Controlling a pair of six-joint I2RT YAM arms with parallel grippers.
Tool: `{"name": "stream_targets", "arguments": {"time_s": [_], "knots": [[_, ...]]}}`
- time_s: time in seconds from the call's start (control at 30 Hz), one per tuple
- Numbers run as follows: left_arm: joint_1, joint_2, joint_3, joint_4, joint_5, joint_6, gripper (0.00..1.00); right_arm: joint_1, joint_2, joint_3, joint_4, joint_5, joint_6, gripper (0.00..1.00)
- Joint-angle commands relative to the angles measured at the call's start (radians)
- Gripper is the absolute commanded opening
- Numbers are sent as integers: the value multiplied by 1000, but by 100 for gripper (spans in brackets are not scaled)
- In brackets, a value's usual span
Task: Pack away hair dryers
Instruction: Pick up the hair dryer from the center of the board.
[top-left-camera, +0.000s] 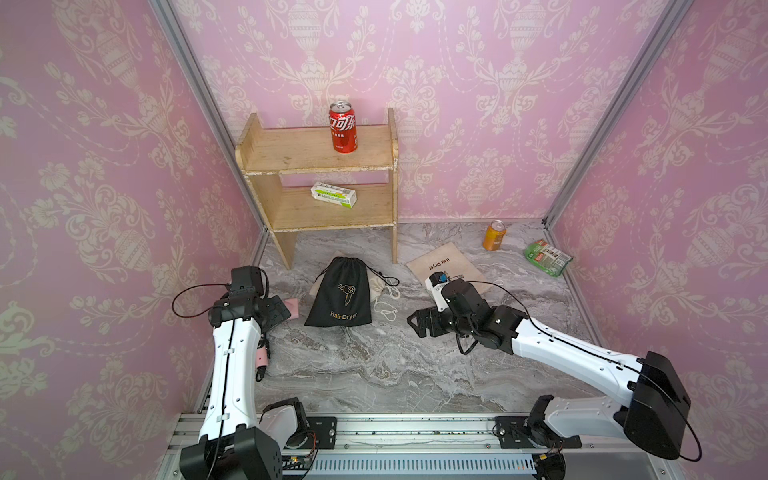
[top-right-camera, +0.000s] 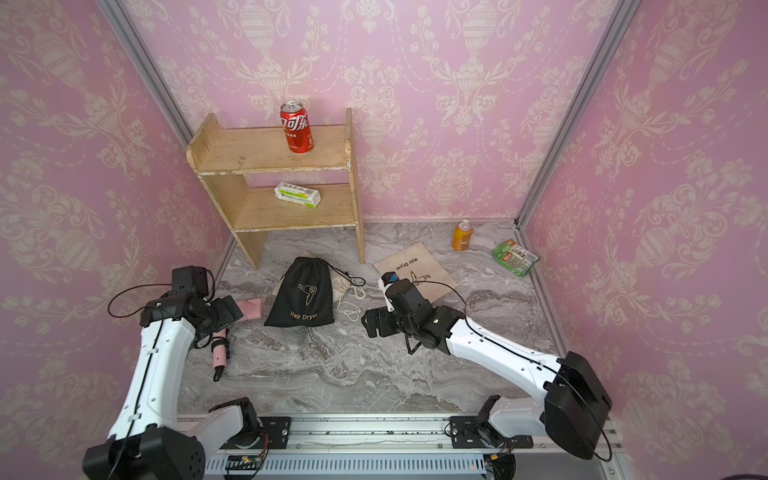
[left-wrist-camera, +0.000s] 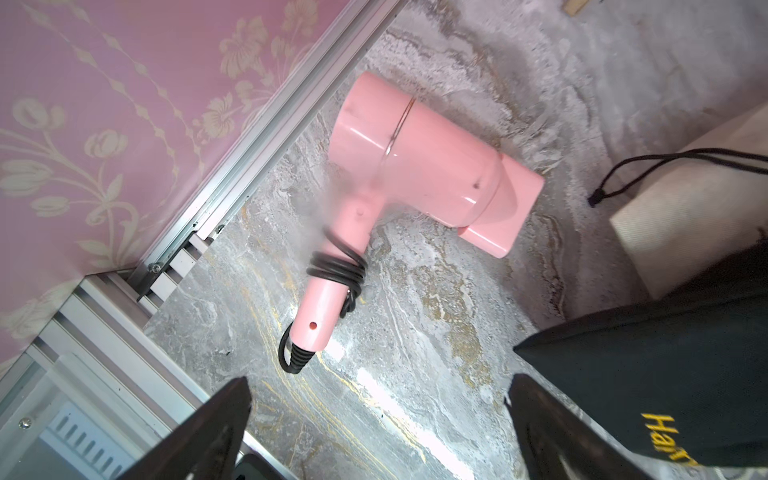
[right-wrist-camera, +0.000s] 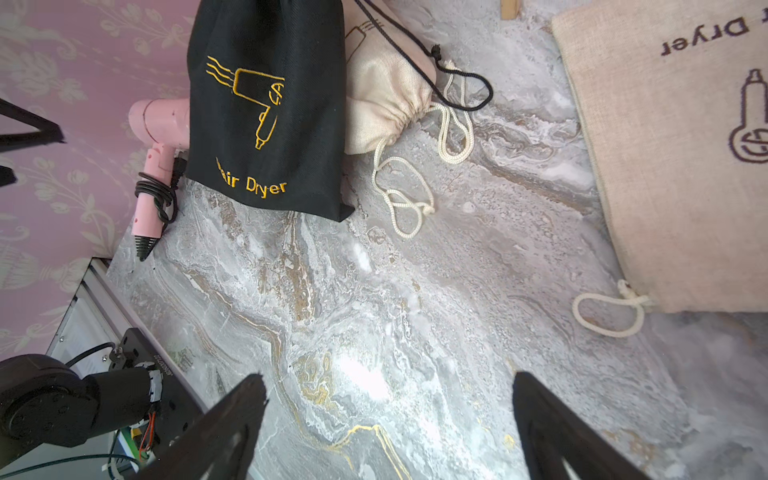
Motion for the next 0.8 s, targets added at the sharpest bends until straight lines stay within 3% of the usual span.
{"name": "stream_targets", "arguments": {"time_s": [0.0,0.13,0.37,0.53,0.77], "knots": [[16,-7,-91,115,-57,-2,99,-6,-55,-56,78,8,-18,95],[20,-41,-207,242,-54,-16,99,-10,-86,-108,132,12,-13,94],[32,110,-285,343,-91,38,97,-13,-83,-124,156,3,-21,94],[52,222,-251,393,-82,65,90,-14,-79,-139,173,3,-15,93],[128,333,-202,423,1,111,88,-14,-62,-141,193,-15,-11,93]]}}
